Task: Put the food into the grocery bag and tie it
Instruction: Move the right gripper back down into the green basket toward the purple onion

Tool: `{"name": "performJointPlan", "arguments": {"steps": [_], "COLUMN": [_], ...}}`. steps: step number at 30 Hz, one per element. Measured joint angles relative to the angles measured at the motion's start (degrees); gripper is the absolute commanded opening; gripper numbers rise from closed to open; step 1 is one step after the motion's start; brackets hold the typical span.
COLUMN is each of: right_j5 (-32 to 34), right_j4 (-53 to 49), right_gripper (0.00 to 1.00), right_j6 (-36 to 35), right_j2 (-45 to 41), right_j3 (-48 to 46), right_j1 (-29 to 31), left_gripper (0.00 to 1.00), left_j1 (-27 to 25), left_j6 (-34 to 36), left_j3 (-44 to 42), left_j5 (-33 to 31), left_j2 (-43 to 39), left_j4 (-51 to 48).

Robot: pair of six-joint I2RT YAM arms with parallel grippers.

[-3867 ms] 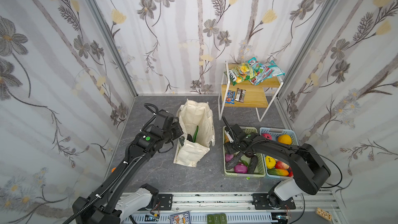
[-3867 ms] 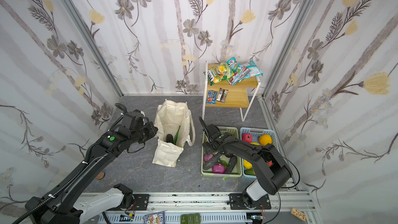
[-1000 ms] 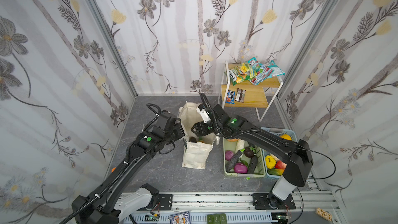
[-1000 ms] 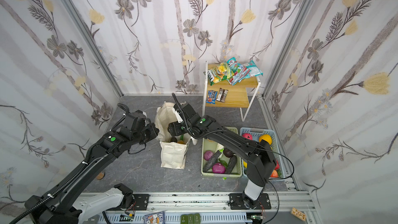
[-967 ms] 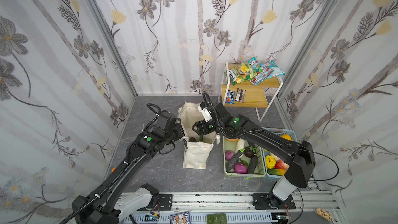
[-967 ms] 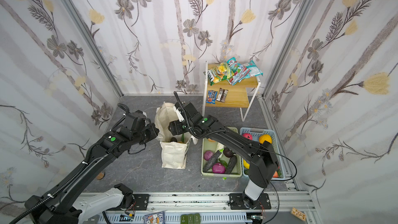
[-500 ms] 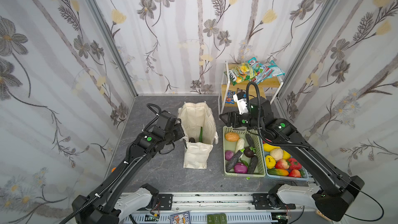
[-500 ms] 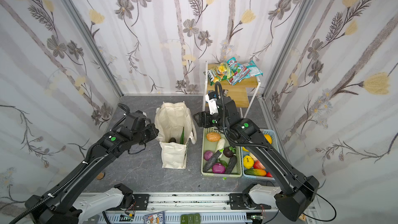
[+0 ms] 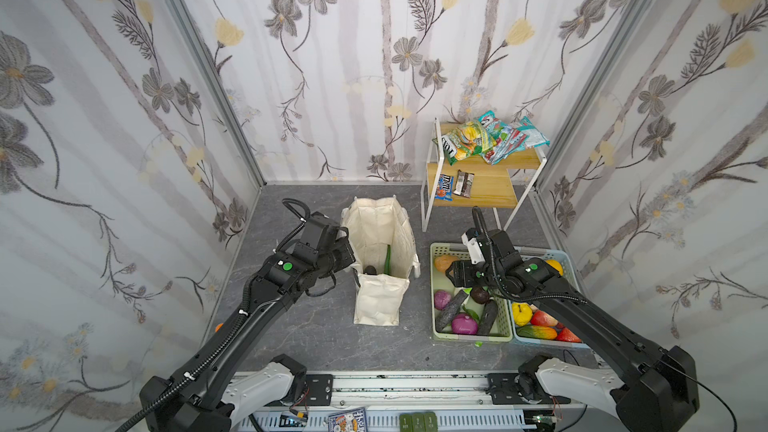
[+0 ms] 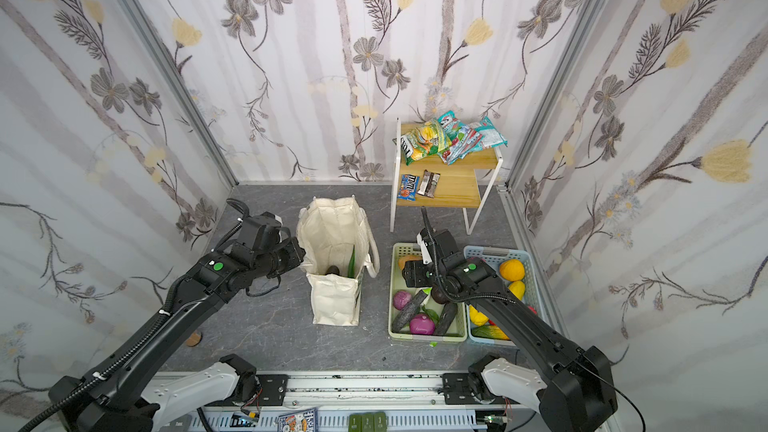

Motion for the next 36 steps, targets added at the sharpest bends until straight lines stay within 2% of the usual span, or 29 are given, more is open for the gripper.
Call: {"name": "performJointPlan", "arguments": {"steps": [8, 17, 26, 36], "right_j5": [-0.22, 4.0, 6.03, 6.51], "right_j4": [1.09, 0.11, -3.39, -6.25], "right_gripper": [0.75, 0.76, 0.75, 0.76], "right_j6": [-1.27, -4.63, -7.61, -7.67], "right_j2": [3.02, 9.49, 15.21, 15.93], "right_j3": [-4.39, -0.57, 3.56, 4.7], "right_j1": [3.28, 9.9, 10.93, 12.24], "left_gripper": [0.0, 0.0, 0.0, 0.0], "left_j1": [0.0, 0.07, 0.11, 0.11], "left_j6": [0.81, 0.81, 0.85, 0.98], "left_j3": [0.02, 0.04, 0.13, 0.55], "left_j5": [0.15, 0.28, 0.26, 0.26], "left_j2": [0.35, 0.68, 0.39, 0.87], "left_j4": [0.02, 0.07, 0.02, 0.0]}}
